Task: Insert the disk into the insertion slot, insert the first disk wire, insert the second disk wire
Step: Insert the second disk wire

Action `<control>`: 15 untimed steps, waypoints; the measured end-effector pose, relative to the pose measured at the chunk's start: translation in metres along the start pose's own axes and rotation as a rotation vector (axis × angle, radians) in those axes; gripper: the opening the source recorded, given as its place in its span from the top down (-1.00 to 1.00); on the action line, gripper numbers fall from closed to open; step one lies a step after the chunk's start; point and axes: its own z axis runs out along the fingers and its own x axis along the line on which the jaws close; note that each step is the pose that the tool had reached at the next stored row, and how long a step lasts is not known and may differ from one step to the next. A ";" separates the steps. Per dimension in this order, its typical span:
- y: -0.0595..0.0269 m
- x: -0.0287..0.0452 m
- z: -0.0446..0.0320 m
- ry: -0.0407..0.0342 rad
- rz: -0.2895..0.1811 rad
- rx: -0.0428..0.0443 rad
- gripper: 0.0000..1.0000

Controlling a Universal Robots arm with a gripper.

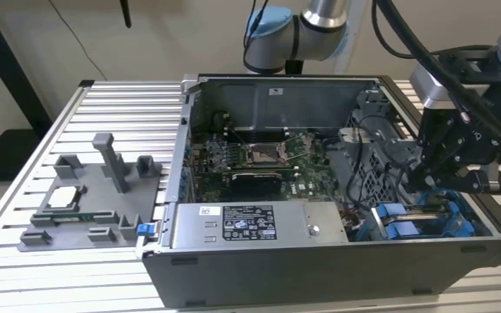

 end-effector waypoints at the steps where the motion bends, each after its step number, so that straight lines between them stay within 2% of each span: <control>1: 0.0000 0.0001 0.0005 0.0095 0.000 0.0024 1.00; 3: 0.0000 0.0003 0.0016 0.0279 0.000 0.0074 1.00; 4: 0.0000 0.0002 0.0025 0.0337 -0.001 0.0099 1.00; 10: -0.0002 0.0005 0.0048 0.0357 -0.001 0.0119 1.00; 15: -0.0075 0.0007 0.0100 0.0355 -0.001 0.0119 1.00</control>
